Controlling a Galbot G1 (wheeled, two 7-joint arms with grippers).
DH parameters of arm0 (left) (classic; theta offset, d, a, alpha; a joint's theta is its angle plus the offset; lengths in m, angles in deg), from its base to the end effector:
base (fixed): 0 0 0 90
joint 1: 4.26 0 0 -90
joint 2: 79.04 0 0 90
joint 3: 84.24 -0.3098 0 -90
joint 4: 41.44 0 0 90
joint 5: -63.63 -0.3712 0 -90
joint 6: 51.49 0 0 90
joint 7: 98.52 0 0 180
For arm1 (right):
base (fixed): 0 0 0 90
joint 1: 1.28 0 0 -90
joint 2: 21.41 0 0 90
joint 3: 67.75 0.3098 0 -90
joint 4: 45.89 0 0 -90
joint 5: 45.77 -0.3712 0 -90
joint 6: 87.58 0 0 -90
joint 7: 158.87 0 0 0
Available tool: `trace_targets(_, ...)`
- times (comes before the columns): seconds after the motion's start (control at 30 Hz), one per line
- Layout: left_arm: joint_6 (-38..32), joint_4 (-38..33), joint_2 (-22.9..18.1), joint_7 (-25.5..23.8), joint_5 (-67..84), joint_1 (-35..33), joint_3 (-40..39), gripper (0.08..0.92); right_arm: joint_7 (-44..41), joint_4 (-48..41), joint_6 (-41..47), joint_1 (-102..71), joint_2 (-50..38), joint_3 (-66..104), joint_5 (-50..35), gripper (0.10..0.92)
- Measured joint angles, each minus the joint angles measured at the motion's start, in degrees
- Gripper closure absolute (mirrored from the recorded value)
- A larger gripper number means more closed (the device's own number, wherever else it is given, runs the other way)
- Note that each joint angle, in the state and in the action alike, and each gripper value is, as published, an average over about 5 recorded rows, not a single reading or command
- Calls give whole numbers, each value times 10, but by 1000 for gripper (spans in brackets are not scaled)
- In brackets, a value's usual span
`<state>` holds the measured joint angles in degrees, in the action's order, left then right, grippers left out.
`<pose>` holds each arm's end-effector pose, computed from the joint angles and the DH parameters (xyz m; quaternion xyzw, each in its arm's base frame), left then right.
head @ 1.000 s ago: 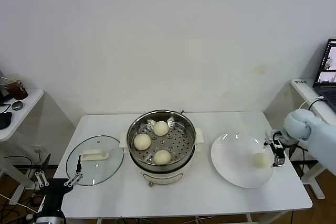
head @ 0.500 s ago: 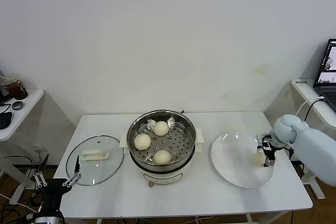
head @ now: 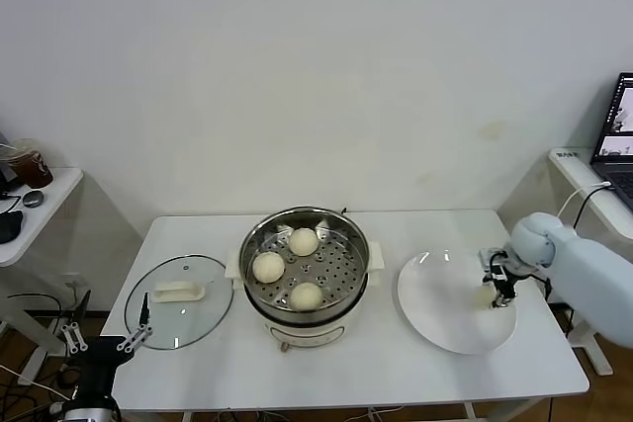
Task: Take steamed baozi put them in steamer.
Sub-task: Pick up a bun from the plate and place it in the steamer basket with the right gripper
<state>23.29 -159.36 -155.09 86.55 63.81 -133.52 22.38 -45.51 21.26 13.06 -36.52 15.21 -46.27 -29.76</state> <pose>0.1741 0.1238 -0.2836 -0.0725 0.9790 0.1810 0.0590 0.5021 -0.1745 -0.2013 0.4564 -0.5175 0.5564 0.4630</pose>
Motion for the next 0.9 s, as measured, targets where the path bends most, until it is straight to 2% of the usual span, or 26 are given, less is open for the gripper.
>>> trace_targets(0.4,1,-1,9,-1,4,11,-12,177,10,105,70,255,-7,-193,-151,466)
trace_targets(0.63,0,2,12,-1,8,17,-18,177,36,175,138,408,50,-306,-286,465)
trace_targets(0.9,0,6,12,-1,8,19,-16,177,81,216,220,472,141,-365,-416,465)
